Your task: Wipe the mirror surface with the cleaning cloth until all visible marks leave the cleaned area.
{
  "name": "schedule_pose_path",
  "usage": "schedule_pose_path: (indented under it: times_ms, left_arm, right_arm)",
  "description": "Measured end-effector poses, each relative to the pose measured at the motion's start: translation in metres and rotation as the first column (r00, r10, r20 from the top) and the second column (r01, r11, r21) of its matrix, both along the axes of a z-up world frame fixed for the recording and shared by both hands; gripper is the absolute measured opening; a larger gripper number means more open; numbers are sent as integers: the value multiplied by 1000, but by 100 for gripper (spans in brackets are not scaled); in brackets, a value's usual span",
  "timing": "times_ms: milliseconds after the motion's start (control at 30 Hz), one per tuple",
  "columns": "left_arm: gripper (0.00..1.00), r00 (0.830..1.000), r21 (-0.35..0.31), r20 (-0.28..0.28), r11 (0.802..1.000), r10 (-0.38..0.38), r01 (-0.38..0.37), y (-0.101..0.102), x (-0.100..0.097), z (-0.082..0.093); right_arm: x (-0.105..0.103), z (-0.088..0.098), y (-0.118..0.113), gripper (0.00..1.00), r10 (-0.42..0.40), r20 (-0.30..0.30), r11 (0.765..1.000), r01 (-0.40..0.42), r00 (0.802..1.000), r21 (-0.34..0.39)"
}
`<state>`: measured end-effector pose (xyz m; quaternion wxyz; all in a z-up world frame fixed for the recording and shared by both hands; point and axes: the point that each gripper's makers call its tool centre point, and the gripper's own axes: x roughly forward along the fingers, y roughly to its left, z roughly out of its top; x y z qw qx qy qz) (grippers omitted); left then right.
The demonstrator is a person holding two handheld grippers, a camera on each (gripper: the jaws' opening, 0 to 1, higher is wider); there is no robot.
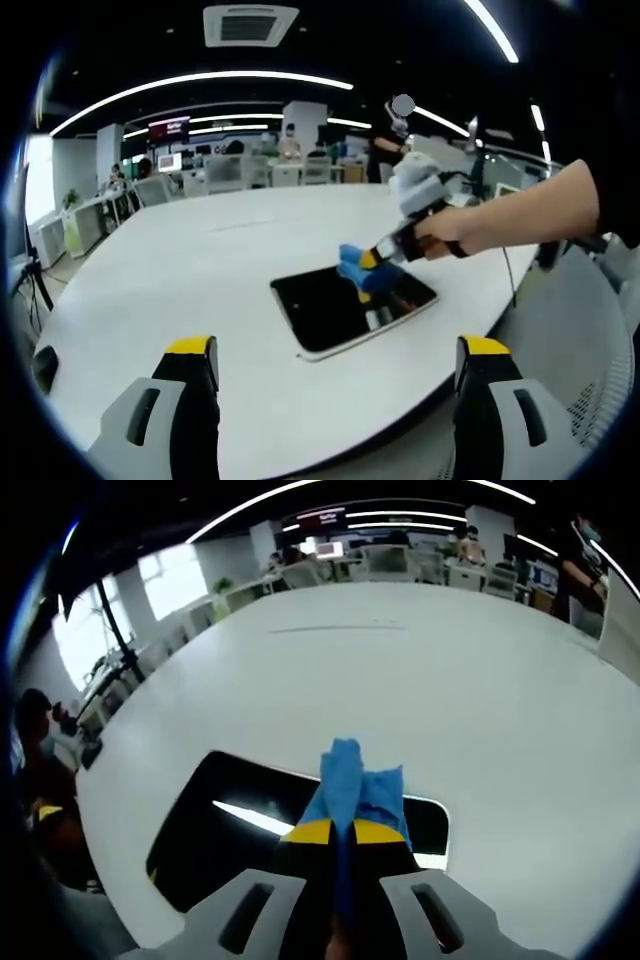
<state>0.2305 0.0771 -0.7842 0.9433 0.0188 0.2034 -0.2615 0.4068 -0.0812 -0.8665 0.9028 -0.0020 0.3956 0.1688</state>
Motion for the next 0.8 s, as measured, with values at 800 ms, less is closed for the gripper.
schedule_pose_path:
  times_ms: [800]
  left_arm:
    - [98, 1000, -5, -3, 1000, -3, 3, 0, 0, 0]
  right_arm:
    - [3, -2, 53, 1, 43, -13, 997, -42, 999, 62]
